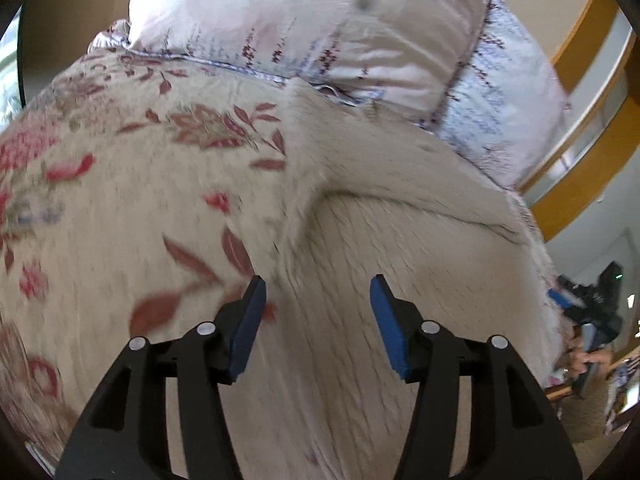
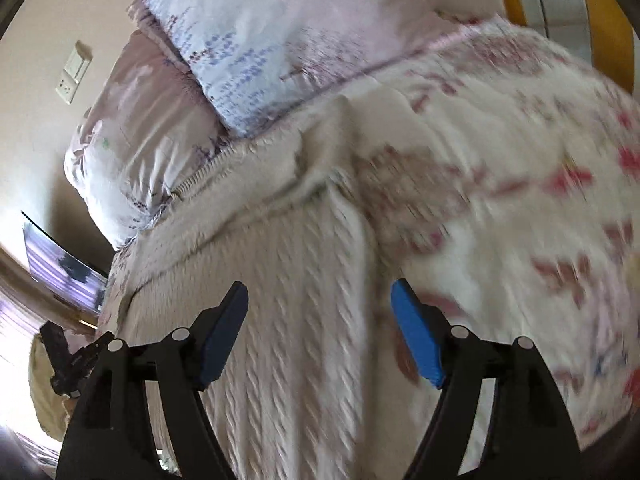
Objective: Fold small clothes
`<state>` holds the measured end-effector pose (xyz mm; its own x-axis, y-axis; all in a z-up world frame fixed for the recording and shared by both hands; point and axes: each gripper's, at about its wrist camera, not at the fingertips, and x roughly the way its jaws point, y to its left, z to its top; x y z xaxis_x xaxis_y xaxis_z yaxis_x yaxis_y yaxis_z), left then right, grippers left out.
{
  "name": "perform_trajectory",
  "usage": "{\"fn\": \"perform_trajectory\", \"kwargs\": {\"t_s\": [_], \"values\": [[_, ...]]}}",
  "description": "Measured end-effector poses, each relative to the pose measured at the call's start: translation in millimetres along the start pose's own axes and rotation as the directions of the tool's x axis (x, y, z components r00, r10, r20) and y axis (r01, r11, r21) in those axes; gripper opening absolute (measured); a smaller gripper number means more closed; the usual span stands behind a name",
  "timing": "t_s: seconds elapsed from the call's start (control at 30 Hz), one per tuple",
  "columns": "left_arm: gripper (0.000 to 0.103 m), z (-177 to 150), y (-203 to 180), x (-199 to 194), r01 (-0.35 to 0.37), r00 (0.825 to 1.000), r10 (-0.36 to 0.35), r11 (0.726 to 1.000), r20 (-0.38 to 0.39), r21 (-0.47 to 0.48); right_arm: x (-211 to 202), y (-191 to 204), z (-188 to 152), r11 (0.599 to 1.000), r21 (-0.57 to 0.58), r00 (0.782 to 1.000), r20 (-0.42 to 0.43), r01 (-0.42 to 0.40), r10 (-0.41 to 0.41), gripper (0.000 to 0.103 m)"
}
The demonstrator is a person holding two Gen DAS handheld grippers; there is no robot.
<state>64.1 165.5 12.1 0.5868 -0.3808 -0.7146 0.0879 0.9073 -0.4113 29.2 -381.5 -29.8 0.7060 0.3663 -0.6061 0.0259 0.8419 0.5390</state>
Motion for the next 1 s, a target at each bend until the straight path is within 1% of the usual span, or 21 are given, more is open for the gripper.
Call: {"fn": "perform_trajectory", "kwargs": {"t_s": [0.03, 0.07, 0.17, 0.23, 0.3, 0.33, 0.37, 0.4, 0.43, 0.47, 0.57, 0.67, 0.73, 0.8, 0.87, 0.9, 1.0], "values": [[0.054, -4, 0, -2, 0.011, 1.000, -0.011, 1.000, -0.002, -0.006, -2, -7, -7, 1.000, 0.020, 1.000, -0.015, -0.018, 0.018, 0.073], [0.054, -10, 0, -4, 0.025, 1.000, -0.025, 1.000, -0.005, -0.013, -4, -9, -11, 0.999, 0.028, 0.999, -0.008, -0.036, 0.036, 0.070], [0.054, -20, -2, -6, 0.054, 0.998, -0.055, 0.998, -0.016, -0.028, -9, -18, -27, 0.998, 0.044, 0.998, -0.034, -0.046, 0.048, 0.062], [0.053, -27, -2, -9, 0.075, 0.997, -0.075, 0.996, -0.008, -0.040, -12, -20, -34, 0.997, 0.046, 0.997, -0.039, -0.067, 0.069, 0.058], [0.050, -34, 1, -12, 0.129, 0.992, -0.130, 0.989, -0.007, -0.077, -13, -20, -41, 0.992, 0.053, 0.991, -0.066, -0.116, 0.120, 0.054], [0.046, -37, 3, -13, 0.161, 0.987, -0.162, 0.982, -0.009, -0.099, -13, -19, -45, 0.989, 0.052, 0.986, -0.079, -0.140, 0.143, 0.050], [0.041, -41, 5, -13, 0.193, 0.981, -0.196, 0.974, -0.012, -0.121, -13, -19, -48, 0.987, 0.051, 0.983, -0.089, -0.154, 0.158, 0.049], [0.039, -45, 7, -13, 0.221, 0.974, -0.225, 0.965, -0.012, -0.140, -14, -18, -53, 0.984, 0.047, 0.980, -0.095, -0.170, 0.174, 0.049], [0.035, -52, 10, -14, 0.257, 0.965, -0.262, 0.953, -0.009, -0.161, -15, -17, -56, 0.981, 0.045, 0.976, -0.104, -0.188, 0.192, 0.046], [0.030, -56, 10, -15, 0.274, 0.960, -0.279, 0.947, -0.006, -0.165, -15, -17, -61, 0.972, 0.055, 0.964, -0.125, -0.228, 0.233, 0.041], [0.027, -71, 10, -22, 0.345, 0.937, -0.349, 0.923, 0.006, -0.173, -16, -16, -74, 0.951, 0.065, 0.937, -0.160, -0.302, 0.309, 0.037], [0.027, -86, 11, -25, 0.417, 0.905, -0.425, 0.888, -0.002, -0.192, -18, -10, -85, 0.946, 0.027, 0.926, -0.196, -0.323, 0.322, 0.033], [0.027, -96, 12, -24, 0.448, 0.888, -0.460, 0.870, -0.015, -0.208, -21, -5, -92, 0.942, 0.000, 0.920, -0.217, -0.334, 0.326, 0.030], [0.024, -105, 13, -25, 0.464, 0.878, -0.478, 0.860, -0.020, -0.213, -23, -2, -96, 0.940, -0.021, 0.917, -0.227, -0.342, 0.328, 0.028], [0.024, -110, 13, -26, 0.481, 0.867, -0.497, 0.848, -0.024, -0.221, -24, 2, -98, 0.936, -0.036, 0.914, -0.235, -0.349, 0.332, 0.025], [0.024, -111, 12, -27, 0.483, 0.866, -0.500, 0.848, -0.028, -0.220, -24, 3, -98, 0.935, -0.041, 0.912, -0.237, -0.353, 0.334, 0.024], [0.024, -115, 5, -28, 0.477, 0.867, -0.495, 0.858, -0.059, -0.190, -23, 10, -98, 0.927, -0.060, 0.907, -0.240, -0.370, 0.346, 0.021]]}}
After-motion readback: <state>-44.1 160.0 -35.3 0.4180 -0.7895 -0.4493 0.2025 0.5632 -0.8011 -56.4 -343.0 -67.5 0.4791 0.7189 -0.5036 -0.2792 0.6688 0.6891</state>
